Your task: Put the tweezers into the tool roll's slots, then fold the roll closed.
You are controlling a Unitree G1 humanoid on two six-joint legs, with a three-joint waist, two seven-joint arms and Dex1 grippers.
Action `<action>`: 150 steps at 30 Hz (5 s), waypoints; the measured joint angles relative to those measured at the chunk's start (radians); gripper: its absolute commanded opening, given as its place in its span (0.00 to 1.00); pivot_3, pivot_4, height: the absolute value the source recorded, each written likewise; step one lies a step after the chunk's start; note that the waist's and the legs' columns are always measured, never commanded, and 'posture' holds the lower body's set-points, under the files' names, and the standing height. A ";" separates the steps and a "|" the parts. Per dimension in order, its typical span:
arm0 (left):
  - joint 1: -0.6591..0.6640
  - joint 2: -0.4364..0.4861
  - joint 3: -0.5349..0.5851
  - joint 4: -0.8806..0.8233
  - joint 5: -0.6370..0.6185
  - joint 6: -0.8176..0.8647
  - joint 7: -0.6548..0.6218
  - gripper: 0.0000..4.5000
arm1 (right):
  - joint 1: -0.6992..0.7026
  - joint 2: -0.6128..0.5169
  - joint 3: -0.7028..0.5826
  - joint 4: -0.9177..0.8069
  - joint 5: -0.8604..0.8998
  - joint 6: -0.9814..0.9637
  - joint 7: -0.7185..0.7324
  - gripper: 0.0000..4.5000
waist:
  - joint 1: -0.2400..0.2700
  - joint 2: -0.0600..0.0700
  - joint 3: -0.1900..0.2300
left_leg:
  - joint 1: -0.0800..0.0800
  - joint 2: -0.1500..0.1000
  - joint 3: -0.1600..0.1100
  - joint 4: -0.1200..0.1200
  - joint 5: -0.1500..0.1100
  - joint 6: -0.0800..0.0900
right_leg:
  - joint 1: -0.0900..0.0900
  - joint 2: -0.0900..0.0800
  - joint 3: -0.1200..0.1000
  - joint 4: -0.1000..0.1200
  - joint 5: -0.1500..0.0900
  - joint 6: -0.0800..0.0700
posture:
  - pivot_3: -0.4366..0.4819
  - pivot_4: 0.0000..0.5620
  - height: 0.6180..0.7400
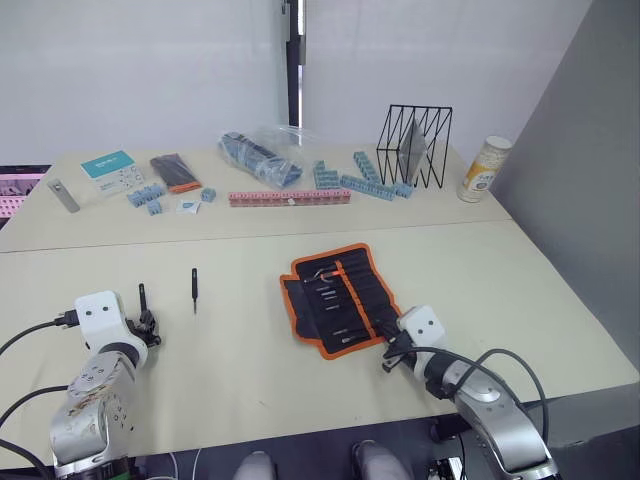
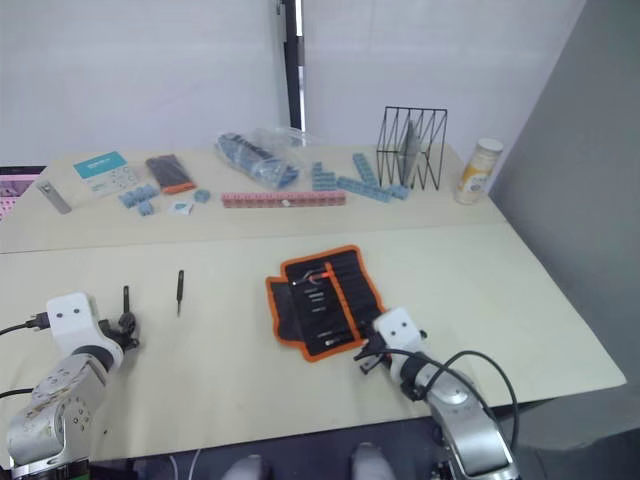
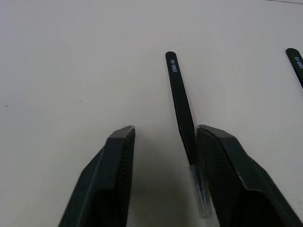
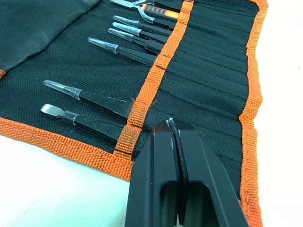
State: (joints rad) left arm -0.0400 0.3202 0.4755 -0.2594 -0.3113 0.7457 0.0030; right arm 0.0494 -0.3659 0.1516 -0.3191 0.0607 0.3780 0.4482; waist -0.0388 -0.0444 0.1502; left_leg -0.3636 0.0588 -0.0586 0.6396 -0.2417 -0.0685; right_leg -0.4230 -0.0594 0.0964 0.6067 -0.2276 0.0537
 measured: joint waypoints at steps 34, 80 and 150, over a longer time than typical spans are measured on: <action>-0.100 0.186 -0.122 0.035 -0.053 -0.133 -0.362 0.01 | -0.006 -0.016 0.030 -0.015 -0.013 0.003 0.002 0.00 | -0.009 -0.012 0.006 | -0.010 0.000 -0.003 -0.008 0.000 0.000 | 0.006 -0.002 -0.005 -0.006 0.001 0.000 | 0.48 0.27 0.98; -0.818 0.302 -1.090 0.090 0.117 0.169 -1.012 0.01 | 0.126 -0.025 0.033 -0.188 -0.039 0.064 -0.073 0.00 | 0.001 0.008 0.018 | -0.006 -0.027 -0.064 -0.023 0.014 0.006 | 0.019 -0.025 -0.055 0.016 -0.018 0.004 | 0.48 0.27 0.98; -0.891 0.115 -1.208 0.241 0.340 0.170 -1.061 0.01 | 0.100 -0.002 0.072 -0.191 -0.095 0.110 -0.123 0.00 | -0.002 0.008 0.017 | -0.006 -0.025 -0.064 -0.011 0.015 0.008 | 0.022 -0.005 -0.026 0.024 -0.018 0.004 | 0.48 0.27 0.98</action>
State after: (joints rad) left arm -0.9308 0.4357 -0.7327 -0.0188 0.0286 0.9158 -1.0575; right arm 0.1497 -0.3675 0.2234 -0.5101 -0.0344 0.4875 0.3248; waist -0.0406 -0.0361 0.1674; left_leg -0.3697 0.0339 -0.1222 0.6283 -0.2266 -0.0610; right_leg -0.4012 -0.0640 0.0703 0.6302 -0.2457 0.0573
